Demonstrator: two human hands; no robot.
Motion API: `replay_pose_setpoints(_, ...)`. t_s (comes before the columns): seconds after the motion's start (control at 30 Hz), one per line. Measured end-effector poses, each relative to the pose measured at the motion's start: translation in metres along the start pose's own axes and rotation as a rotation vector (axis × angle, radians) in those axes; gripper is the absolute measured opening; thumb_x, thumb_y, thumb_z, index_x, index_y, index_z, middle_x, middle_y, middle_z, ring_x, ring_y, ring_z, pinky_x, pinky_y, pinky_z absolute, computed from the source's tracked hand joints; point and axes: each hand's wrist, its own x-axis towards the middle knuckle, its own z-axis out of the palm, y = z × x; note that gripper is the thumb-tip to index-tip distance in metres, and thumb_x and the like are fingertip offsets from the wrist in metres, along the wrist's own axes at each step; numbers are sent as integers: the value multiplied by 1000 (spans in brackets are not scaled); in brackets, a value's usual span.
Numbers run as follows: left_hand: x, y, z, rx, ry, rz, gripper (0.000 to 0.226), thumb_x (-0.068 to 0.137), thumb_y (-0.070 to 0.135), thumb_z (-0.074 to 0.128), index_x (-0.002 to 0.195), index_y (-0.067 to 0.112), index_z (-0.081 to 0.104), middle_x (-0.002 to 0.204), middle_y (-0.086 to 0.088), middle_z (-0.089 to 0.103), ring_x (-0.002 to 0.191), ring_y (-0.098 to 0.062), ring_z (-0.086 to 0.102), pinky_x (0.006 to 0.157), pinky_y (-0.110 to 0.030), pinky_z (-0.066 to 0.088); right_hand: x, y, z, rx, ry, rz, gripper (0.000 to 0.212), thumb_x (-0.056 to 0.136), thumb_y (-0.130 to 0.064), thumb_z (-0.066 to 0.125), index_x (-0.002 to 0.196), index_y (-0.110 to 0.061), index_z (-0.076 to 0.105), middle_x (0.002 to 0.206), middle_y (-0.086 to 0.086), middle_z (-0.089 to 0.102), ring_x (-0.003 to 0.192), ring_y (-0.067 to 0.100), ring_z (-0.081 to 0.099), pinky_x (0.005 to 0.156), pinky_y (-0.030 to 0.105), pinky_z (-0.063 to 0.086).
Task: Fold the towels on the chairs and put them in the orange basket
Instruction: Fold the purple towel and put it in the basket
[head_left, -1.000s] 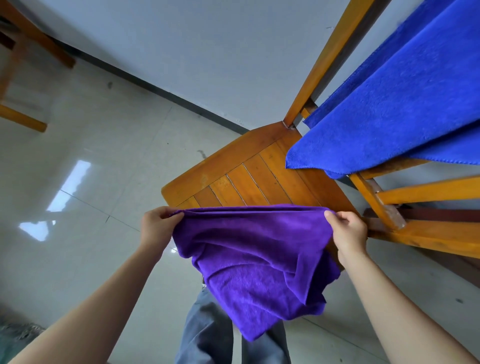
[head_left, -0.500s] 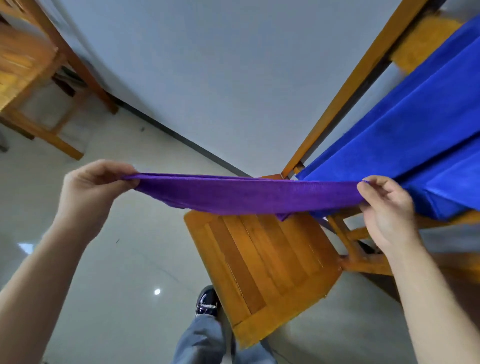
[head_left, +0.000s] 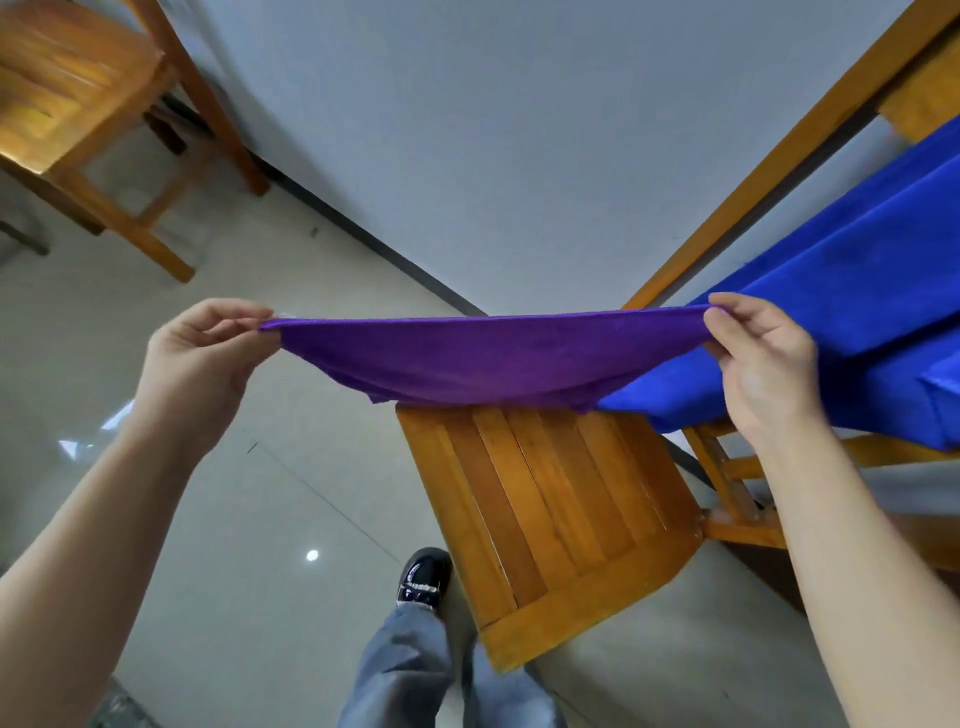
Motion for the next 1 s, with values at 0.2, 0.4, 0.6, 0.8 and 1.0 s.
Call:
replay_pose_setpoints(0.2,16,9,4,-85,-12,12,50,86,-12,47,57,21,69,57,6,67,62,-7,65,75,-20,54,18,-6,27,59,107,68,18,89,-4,57,84,-20,62,75,-6,64,72,5,62,74,21,51)
replay_pose_setpoints(0.4,27,31,0,-181,-73,81,34,83,-8,53,67,20,67,65,5,68,68,-11,65,79,-25,53,27,-39,38,147,97,28,15,89,-5,55,88,-19,60,86,-1,62,85,14,61,82,27,51)
replay_pose_setpoints(0.6,13,24,-10,-251,-287,-21,24,47,26,84,65,20,70,64,4,68,66,-10,67,72,-27,57,17,-42,23,96,57,31,13,86,-17,58,93,-27,60,94,-4,59,89,11,61,70,20,54)
replay_pose_setpoints(0.8,-26,-49,-20,-134,-226,-440,45,23,31,94,54,14,68,60,-1,66,57,-11,65,57,-21,56,-15,30,-14,-127,11,173,25,93,-9,50,94,-32,61,98,0,56,94,13,55,69,19,51)
replay_pose_setpoints(1.0,-70,-135,-21,-45,-141,-781,48,85,-16,44,52,12,66,57,-3,63,50,-10,62,50,-19,53,-61,126,-54,-343,5,495,23,72,-48,71,93,-38,66,113,14,62,102,22,59,67,11,52)
